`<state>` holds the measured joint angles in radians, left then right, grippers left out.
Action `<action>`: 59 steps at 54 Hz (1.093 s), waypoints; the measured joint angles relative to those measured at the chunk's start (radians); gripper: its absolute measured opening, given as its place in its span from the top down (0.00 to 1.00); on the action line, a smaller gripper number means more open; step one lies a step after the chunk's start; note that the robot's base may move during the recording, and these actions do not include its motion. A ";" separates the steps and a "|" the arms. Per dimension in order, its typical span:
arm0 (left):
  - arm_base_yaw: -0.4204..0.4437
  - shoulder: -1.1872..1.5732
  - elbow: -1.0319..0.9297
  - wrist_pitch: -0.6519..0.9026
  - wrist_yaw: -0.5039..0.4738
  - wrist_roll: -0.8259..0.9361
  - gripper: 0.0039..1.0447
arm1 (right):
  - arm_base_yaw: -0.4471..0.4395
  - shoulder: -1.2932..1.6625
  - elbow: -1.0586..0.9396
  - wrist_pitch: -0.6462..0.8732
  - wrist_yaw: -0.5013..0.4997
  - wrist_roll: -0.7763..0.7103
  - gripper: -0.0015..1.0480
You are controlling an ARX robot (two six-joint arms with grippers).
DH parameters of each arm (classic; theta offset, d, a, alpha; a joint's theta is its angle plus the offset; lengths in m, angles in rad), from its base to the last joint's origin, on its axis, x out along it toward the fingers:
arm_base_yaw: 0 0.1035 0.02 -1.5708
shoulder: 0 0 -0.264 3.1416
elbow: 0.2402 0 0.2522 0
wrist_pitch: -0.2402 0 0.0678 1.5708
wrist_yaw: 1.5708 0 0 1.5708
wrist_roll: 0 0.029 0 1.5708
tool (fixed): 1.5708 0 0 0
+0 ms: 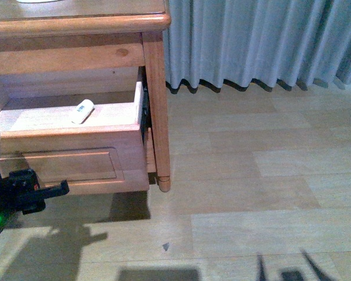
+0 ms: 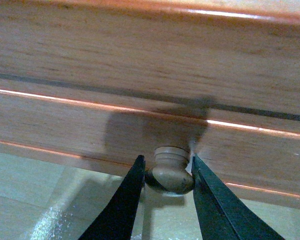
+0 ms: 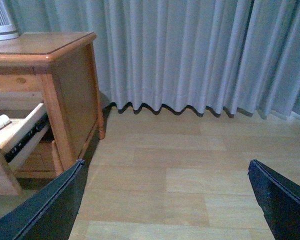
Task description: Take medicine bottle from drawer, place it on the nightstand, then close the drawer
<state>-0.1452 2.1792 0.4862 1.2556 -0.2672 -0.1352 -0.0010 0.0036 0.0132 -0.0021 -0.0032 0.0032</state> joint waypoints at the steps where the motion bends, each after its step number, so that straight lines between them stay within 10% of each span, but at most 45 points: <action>1: -0.001 -0.002 -0.011 0.010 0.001 -0.001 0.78 | 0.000 0.000 0.000 0.000 0.000 0.000 0.07; 30: 0.013 -0.031 -0.179 0.135 0.067 -0.027 0.78 | 0.000 0.000 0.000 0.000 0.000 0.000 0.07; 54: 0.182 -0.178 -0.237 -0.017 0.164 0.041 0.07 | 0.000 0.000 0.000 0.000 0.000 0.000 0.07; 59: 0.220 -0.282 -0.261 -0.109 0.196 0.050 0.07 | 0.000 0.000 0.000 0.000 0.000 0.000 0.07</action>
<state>0.0753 1.8973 0.2256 1.1465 -0.0711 -0.0856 -0.0010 0.0036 0.0132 -0.0021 -0.0032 0.0032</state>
